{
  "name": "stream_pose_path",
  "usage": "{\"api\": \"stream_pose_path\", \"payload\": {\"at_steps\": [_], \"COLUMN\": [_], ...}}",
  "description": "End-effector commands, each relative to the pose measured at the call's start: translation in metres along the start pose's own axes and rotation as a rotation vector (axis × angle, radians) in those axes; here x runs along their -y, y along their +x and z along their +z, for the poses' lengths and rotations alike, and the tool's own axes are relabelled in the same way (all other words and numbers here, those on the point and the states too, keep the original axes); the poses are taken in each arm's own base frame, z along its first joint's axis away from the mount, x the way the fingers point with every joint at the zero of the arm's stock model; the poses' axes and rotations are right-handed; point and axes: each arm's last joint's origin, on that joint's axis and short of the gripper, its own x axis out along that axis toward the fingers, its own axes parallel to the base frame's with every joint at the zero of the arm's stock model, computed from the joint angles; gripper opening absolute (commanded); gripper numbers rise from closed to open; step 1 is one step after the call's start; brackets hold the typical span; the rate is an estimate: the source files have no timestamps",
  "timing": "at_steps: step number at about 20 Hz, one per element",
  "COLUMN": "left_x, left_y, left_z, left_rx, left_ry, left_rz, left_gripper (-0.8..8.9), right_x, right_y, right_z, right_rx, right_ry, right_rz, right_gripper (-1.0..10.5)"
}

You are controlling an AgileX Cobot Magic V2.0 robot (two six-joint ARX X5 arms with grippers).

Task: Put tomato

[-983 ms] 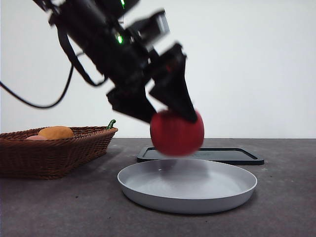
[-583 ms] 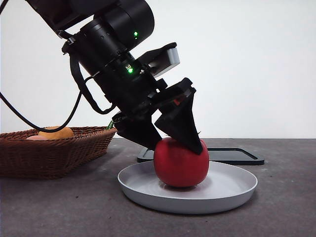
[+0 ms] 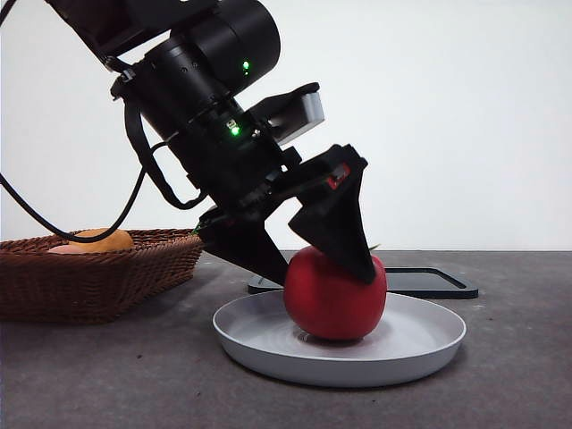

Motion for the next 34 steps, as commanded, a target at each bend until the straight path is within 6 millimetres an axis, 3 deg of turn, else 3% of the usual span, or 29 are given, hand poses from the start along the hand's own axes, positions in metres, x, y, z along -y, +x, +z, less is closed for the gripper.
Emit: {"api": "stream_pose_path", "payload": {"at_steps": [1,5,11,17,22,26,30,34], "left_x": [0.006,0.012,0.011,-0.006,-0.016,-0.006,0.009,0.014], "left_y": [-0.012,-0.045,-0.121,-0.200,-0.248,-0.272,-0.274,-0.273], "left_z": [0.012,0.026,0.035,0.015,-0.015,-0.037,-0.058,-0.061], "left_rx": [0.057,0.161,0.294,0.352,0.341,0.317,0.172,0.140], "left_ry": [0.010,0.031,-0.004,-0.099,-0.209,-0.229,-0.238,-0.233], "left_rz": [-0.004,0.005,0.057,0.189,0.270,0.197,0.093,0.046], "left_gripper": [5.45,5.45,5.45,5.45,5.45,5.45,5.29,5.29], "right_x": [-0.002,-0.002,-0.002,-0.002,-0.002,-0.001,-0.001,-0.001], "right_y": [-0.002,-0.002,-0.002,-0.002,-0.002,-0.002,-0.002,-0.002], "right_z": [0.004,0.004,0.004,0.004,0.005,0.006,0.007,0.007], "right_rx": [0.011,0.011,0.011,0.012,0.014,0.024,0.030,0.030], "right_ry": [-0.012,-0.012,-0.013,-0.016,-0.018,-0.025,-0.029,-0.028], "right_rz": [0.003,0.003,0.002,0.002,-0.006,-0.032,-0.032,-0.032], "right_gripper": [4.0,4.0,4.0,4.0,4.0,4.0,4.0,4.0]}}
